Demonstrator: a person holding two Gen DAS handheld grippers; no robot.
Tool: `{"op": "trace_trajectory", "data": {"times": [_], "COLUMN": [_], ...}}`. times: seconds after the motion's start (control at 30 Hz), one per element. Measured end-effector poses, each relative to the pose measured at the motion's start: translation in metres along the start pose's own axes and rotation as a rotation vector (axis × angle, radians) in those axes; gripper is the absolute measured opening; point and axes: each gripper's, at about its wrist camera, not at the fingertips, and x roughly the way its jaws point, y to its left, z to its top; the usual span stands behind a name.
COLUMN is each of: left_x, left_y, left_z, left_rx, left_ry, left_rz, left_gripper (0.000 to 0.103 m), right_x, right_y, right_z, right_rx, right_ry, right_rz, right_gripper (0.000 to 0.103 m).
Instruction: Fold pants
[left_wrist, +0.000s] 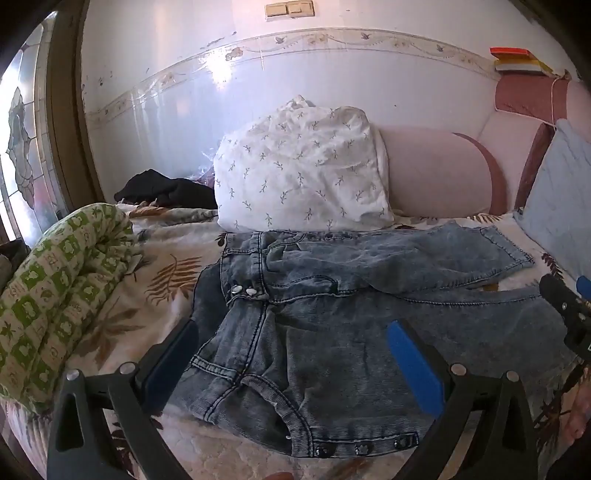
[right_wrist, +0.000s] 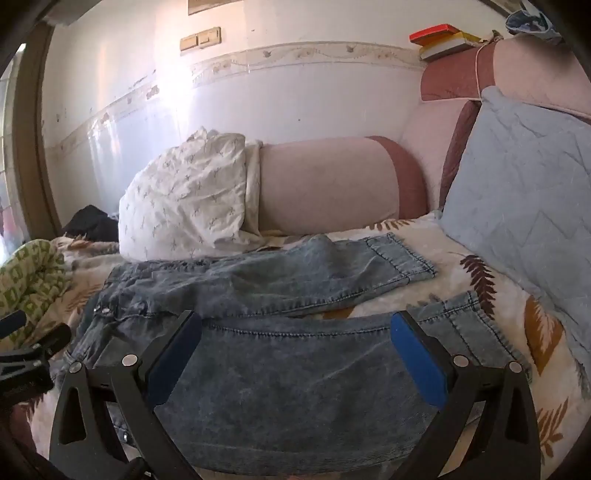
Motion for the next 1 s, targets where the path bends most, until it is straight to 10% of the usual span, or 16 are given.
{"op": "trace_trajectory", "data": {"times": [1.0], "left_x": [0.005], "left_y": [0.007], "left_z": [-0.010], "left_rx": [-0.005], "left_ry": [-0.001], "left_rz": [0.013], "left_gripper": [0.103], "right_x": [0.003], "right_y": [-0.011], "right_z": [-0.003], "right_rx": [0.031], "right_ry": [0.020], "right_rz": [0.001], "right_gripper": [0.102]}}
